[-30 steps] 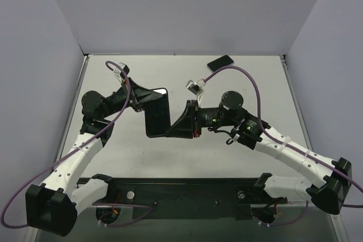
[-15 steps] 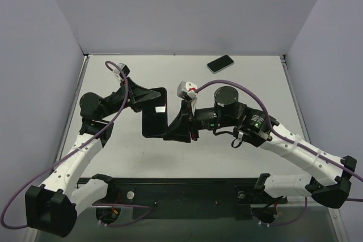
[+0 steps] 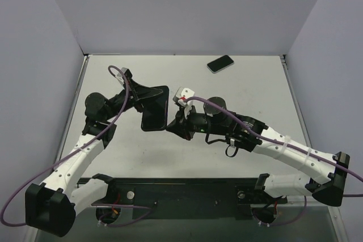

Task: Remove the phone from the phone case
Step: Remove the phone case from the phone.

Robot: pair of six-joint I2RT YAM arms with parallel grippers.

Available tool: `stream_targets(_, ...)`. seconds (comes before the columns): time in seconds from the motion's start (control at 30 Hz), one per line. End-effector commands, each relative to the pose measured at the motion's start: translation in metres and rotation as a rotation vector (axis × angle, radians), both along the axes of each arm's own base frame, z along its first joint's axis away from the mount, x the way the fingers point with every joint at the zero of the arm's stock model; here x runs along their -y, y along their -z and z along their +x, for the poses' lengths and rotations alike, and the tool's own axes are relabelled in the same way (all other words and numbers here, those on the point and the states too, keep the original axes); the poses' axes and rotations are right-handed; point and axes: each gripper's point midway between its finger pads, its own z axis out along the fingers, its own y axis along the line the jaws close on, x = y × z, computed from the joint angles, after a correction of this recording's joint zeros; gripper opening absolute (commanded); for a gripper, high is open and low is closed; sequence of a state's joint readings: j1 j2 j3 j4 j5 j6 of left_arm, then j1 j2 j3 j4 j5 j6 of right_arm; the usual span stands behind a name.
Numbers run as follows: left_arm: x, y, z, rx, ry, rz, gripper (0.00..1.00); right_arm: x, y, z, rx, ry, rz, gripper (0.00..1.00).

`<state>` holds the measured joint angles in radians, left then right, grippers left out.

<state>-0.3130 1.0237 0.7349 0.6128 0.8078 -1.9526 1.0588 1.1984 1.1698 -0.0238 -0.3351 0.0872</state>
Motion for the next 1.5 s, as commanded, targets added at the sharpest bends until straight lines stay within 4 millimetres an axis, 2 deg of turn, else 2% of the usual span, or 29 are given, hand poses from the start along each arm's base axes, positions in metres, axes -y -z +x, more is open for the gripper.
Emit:
stream_targets(0.0, -0.015, -0.033, 0.002, 0.161, -0.149, -0.043, 0.0, 0.017, 0.0, 0.008, -0.087, 0.149, 0.09, 0.16)
stream_targets(0.07, -0.015, -0.033, 0.005, 0.2, -0.171, -0.012, 0.0, 0.019, 0.005, 0.003, -0.229, 0.202, 0.156, 0.35)
stream_targets(0.1, -0.014, -0.032, 0.006, 0.209, -0.176, -0.006, 0.0, 0.02, 0.006, -0.004, -0.312, 0.215, 0.186, 0.38)
stream_targets(0.13, -0.014, -0.03, 0.007, 0.236, -0.183, 0.012, 0.0, 0.018, 0.002, -0.01, -0.358, 0.196, 0.214, 0.45)
stream_targets(0.17, -0.014, -0.028, 0.008, 0.239, -0.189, 0.025, 0.0, 0.02, 0.001, -0.016, -0.424, 0.198, 0.245, 0.73)
stream_targets(0.23, -0.015, -0.025, 0.01, 0.262, -0.214, 0.054, 0.0, 0.018, -0.009, -0.028, -0.494, 0.148, 0.296, 0.75)
stream_targets(0.27, -0.014, -0.023, 0.011, 0.281, -0.225, 0.074, 0.0, 0.017, -0.022, -0.039, -0.496, 0.081, 0.336, 0.75)
stream_targets(0.3, -0.014, -0.021, 0.011, 0.273, -0.228, 0.089, 0.0, 0.017, -0.024, -0.044, -0.518, 0.057, 0.355, 0.75)
stream_targets(0.33, -0.015, -0.02, 0.012, 0.289, -0.237, 0.104, 0.0, 0.019, -0.038, -0.053, -0.51, -0.006, 0.397, 0.75)
stream_targets(0.47, -0.014, -0.021, 0.009, 0.29, -0.224, 0.112, 0.0, 0.021, -0.059, -0.063, -0.544, -0.12, 0.439, 0.68)
stream_targets(0.53, -0.013, -0.021, 0.006, 0.284, -0.205, 0.108, 0.0, 0.021, -0.065, -0.063, -0.547, -0.155, 0.446, 0.59)
stream_targets(0.57, -0.013, -0.021, 0.004, 0.28, -0.193, 0.101, 0.0, 0.023, -0.071, -0.063, -0.544, -0.174, 0.456, 0.51)
stream_targets(0.63, -0.013, -0.021, 0.002, 0.269, -0.185, 0.081, 0.0, 0.021, -0.074, -0.059, -0.561, -0.188, 0.464, 0.45)
stream_targets(0.8, -0.014, -0.029, -0.003, 0.276, -0.169, 0.048, 0.0, 0.017, -0.074, -0.044, -0.595, -0.184, 0.495, 0.41)
stream_targets(1.03, -0.013, -0.031, -0.005, 0.276, -0.157, 0.041, 0.0, 0.01, -0.081, -0.039, -0.596, -0.216, 0.512, 0.36)
stream_targets(1.07, -0.013, -0.031, -0.005, 0.275, -0.154, 0.039, 0.0, 0.009, -0.084, -0.041, -0.59, -0.239, 0.519, 0.33)
stream_targets(1.3, -0.012, -0.034, -0.007, 0.265, -0.137, 0.015, 0.0, 0.0, -0.078, -0.035, -0.599, -0.255, 0.498, 0.15)
stream_targets(1.4, -0.012, -0.034, -0.008, 0.25, -0.124, 0.007, 0.0, -0.003, -0.076, -0.035, -0.589, -0.281, 0.489, 0.0)
stream_targets(1.47, -0.012, -0.035, -0.009, 0.227, -0.106, -0.004, 0.0, -0.004, -0.073, -0.042, -0.543, -0.334, 0.478, 0.0)
